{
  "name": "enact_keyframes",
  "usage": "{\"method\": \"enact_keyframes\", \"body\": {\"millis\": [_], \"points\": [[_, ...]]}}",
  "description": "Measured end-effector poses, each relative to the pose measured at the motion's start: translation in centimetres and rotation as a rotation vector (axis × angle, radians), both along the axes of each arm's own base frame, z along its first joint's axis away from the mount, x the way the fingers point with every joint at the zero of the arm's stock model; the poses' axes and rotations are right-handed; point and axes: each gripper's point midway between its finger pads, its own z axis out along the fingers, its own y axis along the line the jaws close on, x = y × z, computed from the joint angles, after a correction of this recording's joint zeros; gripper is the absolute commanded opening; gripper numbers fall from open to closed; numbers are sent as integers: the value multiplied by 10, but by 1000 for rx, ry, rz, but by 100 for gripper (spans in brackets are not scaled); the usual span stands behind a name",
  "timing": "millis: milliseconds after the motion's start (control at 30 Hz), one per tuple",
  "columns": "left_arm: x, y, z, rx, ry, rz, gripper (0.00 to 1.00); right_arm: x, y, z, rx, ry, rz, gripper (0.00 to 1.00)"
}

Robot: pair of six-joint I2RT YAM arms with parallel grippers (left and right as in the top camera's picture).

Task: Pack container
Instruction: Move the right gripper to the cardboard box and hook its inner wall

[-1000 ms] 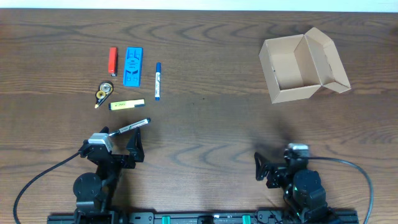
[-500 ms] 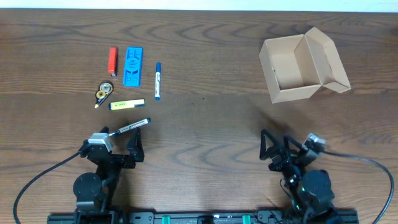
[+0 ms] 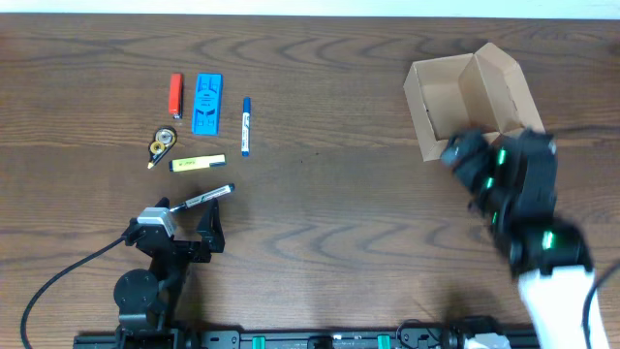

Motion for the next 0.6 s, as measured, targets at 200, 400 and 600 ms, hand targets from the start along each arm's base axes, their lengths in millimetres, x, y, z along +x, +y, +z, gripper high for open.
{"method": "enact_keyframes", "body": {"millis": [200,400,600], "points": [[0,0,0,0,0,0,96,52,3,-1,68,60,44,99],[0,0,0,0,0,0,95,58,6,-39,129,188,16,94],[0,0,0,0,0,0,95,49,-19,-86,261,356,-187,92]]}}
